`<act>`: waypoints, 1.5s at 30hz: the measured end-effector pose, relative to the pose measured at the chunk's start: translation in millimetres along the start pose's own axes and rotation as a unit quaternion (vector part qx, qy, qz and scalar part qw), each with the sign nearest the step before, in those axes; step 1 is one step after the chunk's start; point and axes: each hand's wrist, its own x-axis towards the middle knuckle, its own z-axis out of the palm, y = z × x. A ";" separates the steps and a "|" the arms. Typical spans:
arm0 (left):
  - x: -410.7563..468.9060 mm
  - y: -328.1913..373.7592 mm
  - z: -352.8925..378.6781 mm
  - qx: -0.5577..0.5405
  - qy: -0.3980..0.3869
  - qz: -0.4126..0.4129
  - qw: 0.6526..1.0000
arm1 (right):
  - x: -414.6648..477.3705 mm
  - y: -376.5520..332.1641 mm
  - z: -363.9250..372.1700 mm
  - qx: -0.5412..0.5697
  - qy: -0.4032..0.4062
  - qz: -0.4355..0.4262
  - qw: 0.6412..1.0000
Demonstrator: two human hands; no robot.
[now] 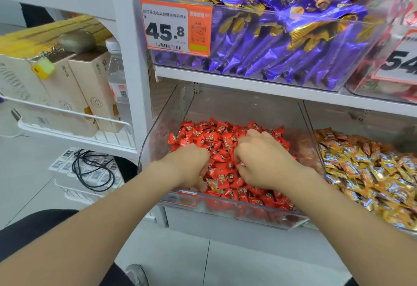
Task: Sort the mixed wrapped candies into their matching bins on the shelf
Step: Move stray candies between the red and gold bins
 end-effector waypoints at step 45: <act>2.0 -7.7 -17.9 -0.008 -0.080 -0.006 0.997 | -4.5 15.6 -1.5 0.543 0.070 0.132 0.826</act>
